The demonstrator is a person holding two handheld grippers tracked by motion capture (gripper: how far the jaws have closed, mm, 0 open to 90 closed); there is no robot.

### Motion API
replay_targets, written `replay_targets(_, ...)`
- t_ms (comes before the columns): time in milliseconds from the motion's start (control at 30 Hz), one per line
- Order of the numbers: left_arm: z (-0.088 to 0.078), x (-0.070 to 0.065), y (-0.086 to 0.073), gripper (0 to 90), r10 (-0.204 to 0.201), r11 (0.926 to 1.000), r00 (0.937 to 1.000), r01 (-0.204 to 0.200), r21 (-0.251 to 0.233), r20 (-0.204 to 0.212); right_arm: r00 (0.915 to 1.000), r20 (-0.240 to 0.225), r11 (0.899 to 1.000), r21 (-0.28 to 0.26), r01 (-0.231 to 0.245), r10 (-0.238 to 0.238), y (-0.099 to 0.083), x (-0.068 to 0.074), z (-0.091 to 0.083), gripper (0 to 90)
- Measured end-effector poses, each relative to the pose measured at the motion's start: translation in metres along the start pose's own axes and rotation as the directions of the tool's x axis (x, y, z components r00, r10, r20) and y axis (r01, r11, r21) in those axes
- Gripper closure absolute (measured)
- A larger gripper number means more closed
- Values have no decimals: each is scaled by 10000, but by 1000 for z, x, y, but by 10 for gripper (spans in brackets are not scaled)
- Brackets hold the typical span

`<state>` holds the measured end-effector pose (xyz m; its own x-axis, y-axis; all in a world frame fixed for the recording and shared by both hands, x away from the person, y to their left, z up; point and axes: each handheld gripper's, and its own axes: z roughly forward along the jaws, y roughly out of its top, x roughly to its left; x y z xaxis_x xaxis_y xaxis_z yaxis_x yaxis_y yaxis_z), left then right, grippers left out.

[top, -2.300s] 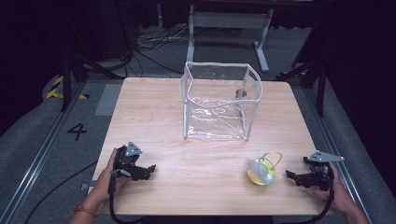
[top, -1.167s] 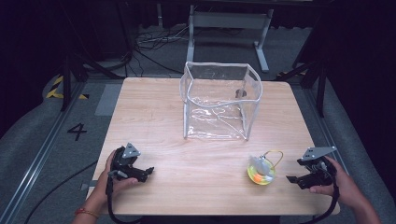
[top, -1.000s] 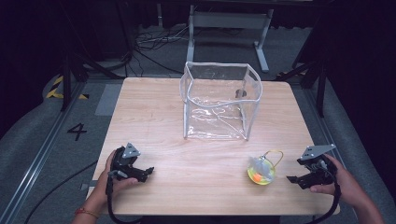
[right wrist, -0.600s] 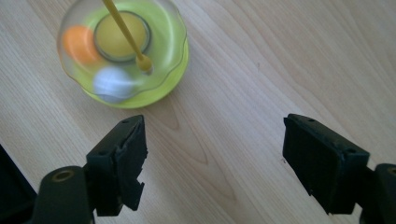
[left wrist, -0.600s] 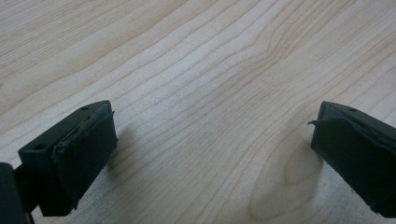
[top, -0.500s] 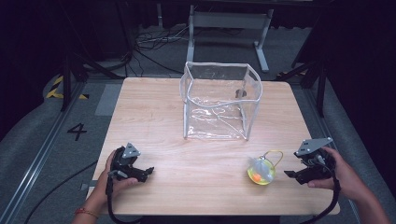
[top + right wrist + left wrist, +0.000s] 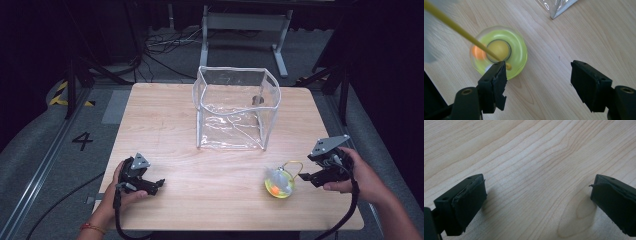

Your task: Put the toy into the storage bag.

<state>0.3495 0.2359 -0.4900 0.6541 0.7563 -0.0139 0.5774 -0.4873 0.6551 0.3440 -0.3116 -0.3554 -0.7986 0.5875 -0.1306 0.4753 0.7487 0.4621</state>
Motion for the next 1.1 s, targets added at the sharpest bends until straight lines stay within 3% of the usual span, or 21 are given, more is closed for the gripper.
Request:
replay_targets(167, 0, 0, 0, 5, -1, 10000, 10000, 1, -1, 3, 9999, -110, 9999, 56, 94, -93, 10, 1, -1, 333)
replay_targets(233, 0, 0, 0, 5, -3, 10000, 10000, 3, -3, 2, 9994, -198, 9993, 219, 305, -301, 14, 4, -1, 345)
replay_targets(333, 0, 0, 0, 5, 1, 10000, 10000, -1, 2, 2, 9989, 90, 9962, 740, 458, -466, 17, 5, -3, 357)
replay_targets(400, 0, 0, 0, 5, -2, 10000, 10000, 2, 0, 3, 9996, 9, 9960, 852, 275, -277, 17, 4, -4, 361)
replay_targets(500, 0, 0, 0, 5, 0, 10000, 10000, 0, -3, 0, 9993, 126, 9930, 1133, 322, -339, 15, 4, -4, 357)
replay_targets(567, 0, 0, 0, 5, 3, 10000, 10000, -3, 2, 0, 9994, -38, 9917, 1237, 336, -334, 13, 4, -4, 362)
replay_targets(933, 0, 0, 0, 5, 22, 10000, 10000, -22, -2, 33, 9948, -753, 9933, 876, 754, -688, 21, 13, -13, 454)
replay_targets(1100, 0, 1, 0, 5, 90, 10000, 9999, -90, 3, 56, 9949, -686, 9934, 834, 790, -734, 27, 14, -14, 533)
